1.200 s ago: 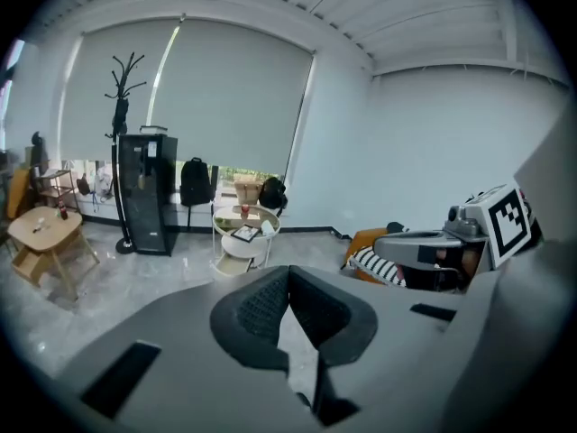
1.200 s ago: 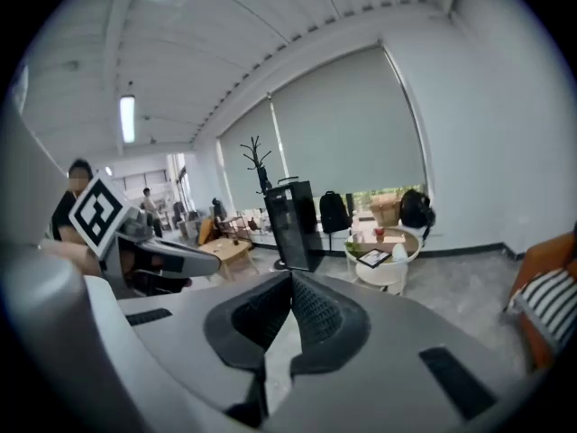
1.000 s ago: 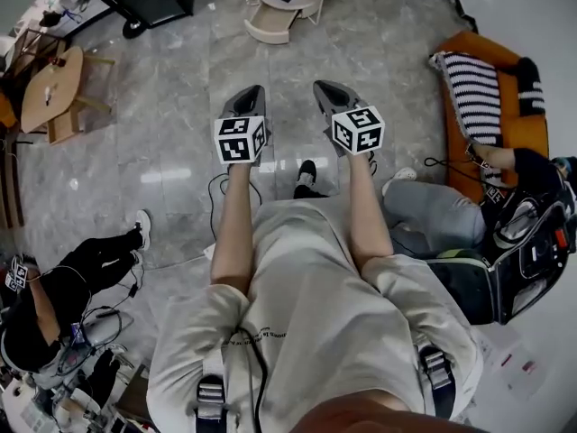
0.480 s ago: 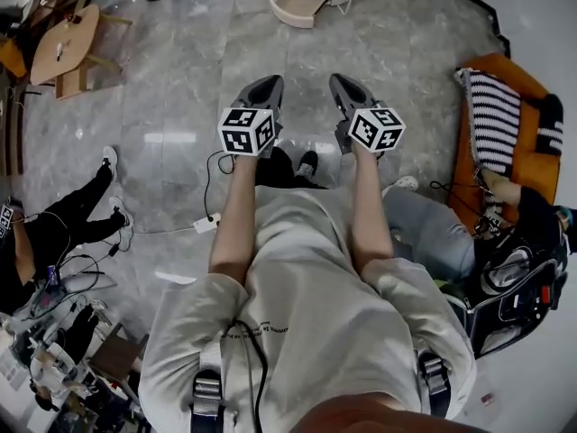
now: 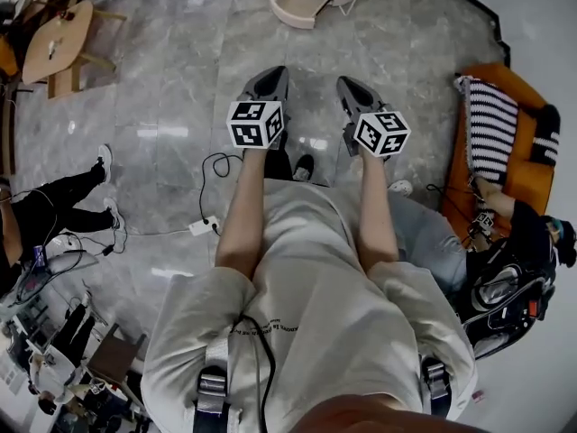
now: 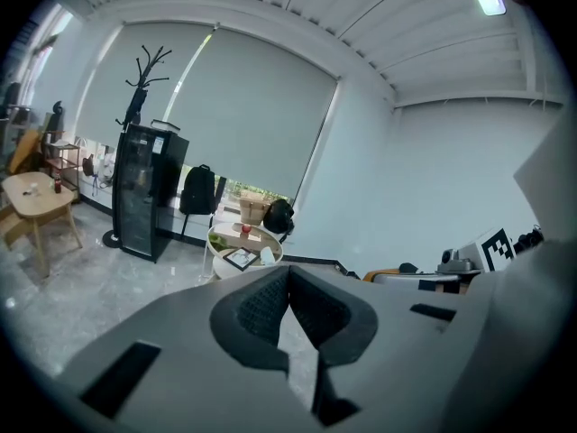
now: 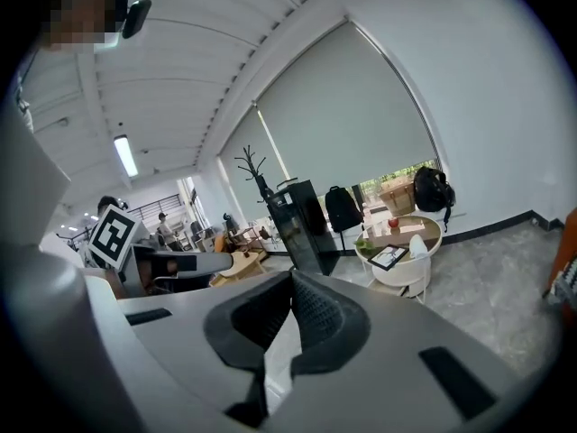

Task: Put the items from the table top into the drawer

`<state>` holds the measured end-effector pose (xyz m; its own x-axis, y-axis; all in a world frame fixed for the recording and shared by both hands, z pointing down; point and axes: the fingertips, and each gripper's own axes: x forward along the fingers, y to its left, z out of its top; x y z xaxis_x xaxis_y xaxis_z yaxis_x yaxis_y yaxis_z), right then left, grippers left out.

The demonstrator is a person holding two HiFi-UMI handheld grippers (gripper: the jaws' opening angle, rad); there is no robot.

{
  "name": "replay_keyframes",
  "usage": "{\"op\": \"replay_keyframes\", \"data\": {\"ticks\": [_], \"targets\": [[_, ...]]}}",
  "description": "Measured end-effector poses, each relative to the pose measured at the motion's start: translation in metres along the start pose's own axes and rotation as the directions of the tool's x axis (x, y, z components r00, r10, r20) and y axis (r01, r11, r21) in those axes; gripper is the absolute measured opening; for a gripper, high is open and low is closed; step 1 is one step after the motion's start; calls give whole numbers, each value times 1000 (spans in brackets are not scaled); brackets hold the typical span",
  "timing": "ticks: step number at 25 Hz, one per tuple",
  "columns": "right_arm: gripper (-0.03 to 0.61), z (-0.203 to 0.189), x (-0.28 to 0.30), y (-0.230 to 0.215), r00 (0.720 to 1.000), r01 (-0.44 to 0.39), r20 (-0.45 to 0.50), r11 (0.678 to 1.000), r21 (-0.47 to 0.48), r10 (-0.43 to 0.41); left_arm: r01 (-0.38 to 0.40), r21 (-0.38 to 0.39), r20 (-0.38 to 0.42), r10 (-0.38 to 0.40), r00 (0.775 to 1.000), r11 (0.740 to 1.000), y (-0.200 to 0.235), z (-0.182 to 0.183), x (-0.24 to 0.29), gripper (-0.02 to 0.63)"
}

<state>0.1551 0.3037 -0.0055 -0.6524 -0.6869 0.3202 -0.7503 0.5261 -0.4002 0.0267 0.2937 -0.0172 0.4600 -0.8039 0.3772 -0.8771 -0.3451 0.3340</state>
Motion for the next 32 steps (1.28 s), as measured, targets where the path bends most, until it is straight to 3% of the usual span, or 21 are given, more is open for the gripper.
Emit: {"op": "replay_keyframes", "data": {"ticks": [9,15,19,26,32], "targets": [[34,90,85,-41,998,43,56,999,-16,-42,8,21,95,-10,995,1000,60,104,83,21],[34,133,150,-48,997,63,55,997,-47,-60,34,33,107,-37,994,999,108,157,127,21],[34,144,179,-56,994,94,65,986,-137,-85,51,12,78,-52,996,999,136,156,150,21],[34,152,217,-76,989,144,64,972,-186,-134,23,-21,31,-22,999,1000,191,146,190,21],[34,157,231,-122,986,164,57,969,-184,-156,24,10,-11,-24,1000,1000,192,140,246,21]]}}
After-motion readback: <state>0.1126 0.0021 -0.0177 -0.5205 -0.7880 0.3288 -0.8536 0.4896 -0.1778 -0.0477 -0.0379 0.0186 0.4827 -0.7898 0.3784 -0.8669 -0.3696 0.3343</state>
